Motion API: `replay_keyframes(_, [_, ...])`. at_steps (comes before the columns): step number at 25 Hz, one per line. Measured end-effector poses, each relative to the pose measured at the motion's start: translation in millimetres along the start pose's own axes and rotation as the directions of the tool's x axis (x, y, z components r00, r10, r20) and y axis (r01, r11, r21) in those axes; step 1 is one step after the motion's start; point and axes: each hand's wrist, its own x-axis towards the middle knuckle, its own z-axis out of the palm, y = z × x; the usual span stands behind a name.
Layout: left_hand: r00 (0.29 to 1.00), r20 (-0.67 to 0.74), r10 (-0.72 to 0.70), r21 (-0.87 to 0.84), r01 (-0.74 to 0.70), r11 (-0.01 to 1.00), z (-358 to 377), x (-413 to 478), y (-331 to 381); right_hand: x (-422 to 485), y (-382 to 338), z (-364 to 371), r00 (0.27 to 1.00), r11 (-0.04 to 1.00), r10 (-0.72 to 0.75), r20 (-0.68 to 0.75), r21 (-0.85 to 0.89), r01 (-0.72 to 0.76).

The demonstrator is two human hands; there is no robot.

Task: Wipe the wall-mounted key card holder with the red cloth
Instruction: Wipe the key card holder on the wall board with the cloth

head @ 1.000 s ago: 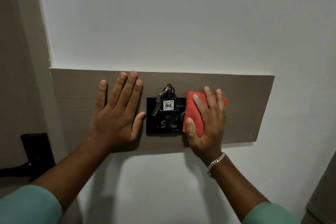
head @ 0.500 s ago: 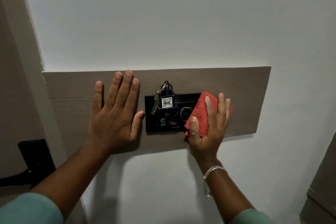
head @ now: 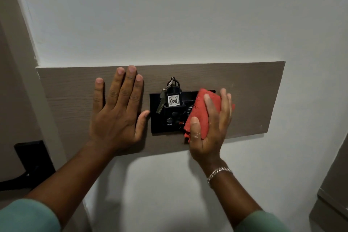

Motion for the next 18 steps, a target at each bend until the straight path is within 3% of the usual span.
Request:
replay_keyframes(3, [1.000,0.006,-0.004,-0.007,0.004,1.000,0.0,0.5,-0.1,32.3,6.2,-10.9,0.935,0.944,-0.324,0.146,-0.012,0.329])
replay_keyframes(5, [1.000,0.005,-0.005,0.000,0.005,1.000,0.2,0.2,0.5,49.0,19.3,-25.8,0.864,0.890,-0.448,0.232,0.017,0.457])
replay_keyframes(7, [1.000,0.006,0.001,-0.001,-0.001,1.000,-0.2,0.2,0.2,56.4,28.5,-36.7,0.869,0.897,-0.435,0.235,0.032,0.441])
replay_keyframes(11, [1.000,0.003,0.000,0.005,0.000,1.000,-1.8,0.4,1.3,45.8,16.3,-28.1,0.967,0.969,-0.244,0.078,0.070,0.238])
replay_keyframes(15, [1.000,0.018,0.003,0.002,-0.003,1.000,-2.0,1.0,-0.2,45.4,8.8,-18.4,0.917,0.932,-0.363,0.165,0.074,0.356])
replay_keyframes(18, [1.000,0.022,-0.007,-0.014,0.008,1.000,-4.0,0.1,1.2,37.8,24.0,-23.4,0.911,0.919,-0.376,0.167,-0.059,0.390])
